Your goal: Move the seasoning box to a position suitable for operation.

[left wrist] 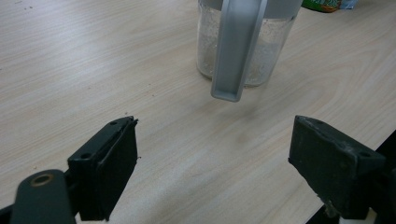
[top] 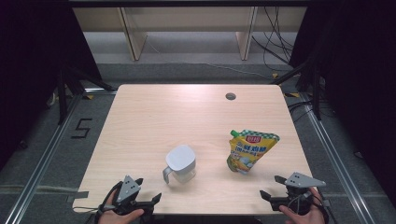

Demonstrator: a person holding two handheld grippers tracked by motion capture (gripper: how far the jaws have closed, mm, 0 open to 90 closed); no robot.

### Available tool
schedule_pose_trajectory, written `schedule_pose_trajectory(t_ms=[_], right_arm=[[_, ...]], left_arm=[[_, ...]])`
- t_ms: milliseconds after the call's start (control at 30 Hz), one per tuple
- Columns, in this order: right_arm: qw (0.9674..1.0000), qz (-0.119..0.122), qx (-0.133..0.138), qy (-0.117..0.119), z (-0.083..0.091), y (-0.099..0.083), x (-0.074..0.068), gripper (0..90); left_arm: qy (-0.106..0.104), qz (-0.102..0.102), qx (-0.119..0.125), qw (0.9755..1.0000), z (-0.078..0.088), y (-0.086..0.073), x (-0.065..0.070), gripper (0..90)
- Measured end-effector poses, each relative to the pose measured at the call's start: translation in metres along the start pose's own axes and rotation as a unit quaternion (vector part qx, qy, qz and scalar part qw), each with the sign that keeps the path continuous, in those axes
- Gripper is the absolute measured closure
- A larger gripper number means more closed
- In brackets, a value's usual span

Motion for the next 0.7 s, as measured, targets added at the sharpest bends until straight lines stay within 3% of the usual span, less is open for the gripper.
schedule_pose_trajectory(t_ms=[100, 133, 267, 367, 400, 500, 533, 567, 600, 700], right_arm=[[1.0000, 0.003, -0.002, -0.002, 0.000, 0.000, 0.000, 19.6], [0.9999, 0.015, -0.002, -0.005, 0.000, 0.000, 0.003, 19.7], [0.9999, 0.014, -0.002, -0.009, 0.000, 0.000, 0.004, 19.7], [0.9999, 0.015, -0.003, -0.008, 0.000, 0.000, 0.004, 19.9], [0.9998, 0.015, -0.004, -0.010, -0.001, 0.000, 0.005, 20.2], [0.9997, 0.015, -0.007, -0.019, 0.000, -0.001, 0.007, 20.3], [0.9999, 0.003, -0.005, -0.016, 0.000, -0.001, 0.006, 20.7], [0.9999, 0.003, -0.005, -0.016, 0.000, -0.001, 0.006, 20.7], [0.9999, 0.002, -0.006, -0.015, -0.001, -0.001, 0.007, 21.3], [0.9996, 0.012, -0.009, -0.022, -0.001, -0.002, 0.011, 21.4]], left_arm=[[-0.002, -0.007, 0.001, 1.0000, -0.001, 0.000, 0.000, 14.7], [-0.004, -0.009, 0.000, 0.9999, -0.001, 0.000, 0.001, 14.7], [-0.001, -0.017, -0.006, 0.9998, -0.002, -0.001, -0.001, 14.7], [0.002, -0.012, -0.004, 0.9999, -0.002, 0.000, -0.002, 14.9], [-0.007, 0.007, 0.007, 0.9999, -0.002, 0.002, 0.002, 15.0], [-0.007, 0.001, 0.004, 1.0000, -0.002, 0.002, 0.002, 15.3], [-0.006, -0.010, 0.002, 0.9999, -0.002, 0.002, 0.002, 15.3], [-0.006, -0.010, 0.002, 0.9999, -0.002, 0.002, 0.002, 15.3], [-0.014, 0.003, 0.009, 0.9998, -0.003, 0.004, 0.005, 15.3], [-0.013, -0.003, 0.011, 0.9998, -0.003, 0.006, 0.005, 15.4]])
Point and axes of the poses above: each handheld gripper's, and its own axes: z roughly backward along the jaws, y roughly out of its top, x roughly to its right, the point moved 10 cm from there along -z, roughly forward along the jaws, and after that the axes turned 11 degrees about -x, right-handed, at the moved point
